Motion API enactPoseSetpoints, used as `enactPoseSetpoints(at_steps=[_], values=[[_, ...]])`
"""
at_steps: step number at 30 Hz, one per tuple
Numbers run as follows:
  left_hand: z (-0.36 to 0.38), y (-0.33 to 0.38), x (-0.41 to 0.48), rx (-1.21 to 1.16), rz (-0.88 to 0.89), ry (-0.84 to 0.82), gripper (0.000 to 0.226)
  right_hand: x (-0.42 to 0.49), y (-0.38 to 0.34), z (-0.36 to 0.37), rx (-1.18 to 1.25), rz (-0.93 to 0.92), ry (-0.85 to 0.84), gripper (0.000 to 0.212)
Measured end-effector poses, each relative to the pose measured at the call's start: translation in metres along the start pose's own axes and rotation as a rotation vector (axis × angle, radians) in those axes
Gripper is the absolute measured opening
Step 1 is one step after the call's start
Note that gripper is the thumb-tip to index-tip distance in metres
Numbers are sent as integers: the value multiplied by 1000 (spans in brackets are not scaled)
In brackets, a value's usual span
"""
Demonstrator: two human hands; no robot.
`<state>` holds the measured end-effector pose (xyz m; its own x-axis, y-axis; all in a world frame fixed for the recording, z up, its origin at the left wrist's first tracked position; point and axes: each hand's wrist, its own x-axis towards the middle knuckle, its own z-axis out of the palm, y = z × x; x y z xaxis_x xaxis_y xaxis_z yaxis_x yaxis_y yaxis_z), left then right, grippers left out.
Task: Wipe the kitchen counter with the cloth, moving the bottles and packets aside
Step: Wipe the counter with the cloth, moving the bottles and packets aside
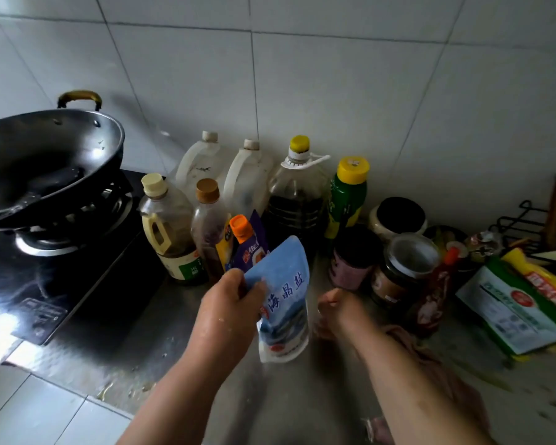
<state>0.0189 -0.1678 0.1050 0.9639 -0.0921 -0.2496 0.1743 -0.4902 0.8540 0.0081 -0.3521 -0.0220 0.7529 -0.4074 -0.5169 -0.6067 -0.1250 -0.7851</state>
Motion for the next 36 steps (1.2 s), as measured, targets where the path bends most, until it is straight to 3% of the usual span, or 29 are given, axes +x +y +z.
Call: enactPoseSetpoints(at_steps=[7, 12, 15, 20, 26, 29, 36], values=[[39, 27, 29, -93, 63, 168, 19, -22, 13, -25, -101, -53, -62, 13], [54, 29, 35, 63, 109, 137, 28, -22, 26, -33, -212, -89, -47, 4], [56, 31, 35, 83, 64, 100, 36, -23, 32, -37, -229, -94, -42, 5], [54, 29, 30, 163, 140, 107, 45, -27, 34, -34, -249, -126, -43, 8], [52, 24, 20, 246, 284, 139, 24, -30, 32, -31, -267, -154, 2, 7], [58, 21, 16, 258, 271, 78, 26, -35, 27, -36, -267, -183, 98, 13], [77, 22, 9, 290, 293, -73, 20, -53, 36, -71, -403, -272, 687, 18]])
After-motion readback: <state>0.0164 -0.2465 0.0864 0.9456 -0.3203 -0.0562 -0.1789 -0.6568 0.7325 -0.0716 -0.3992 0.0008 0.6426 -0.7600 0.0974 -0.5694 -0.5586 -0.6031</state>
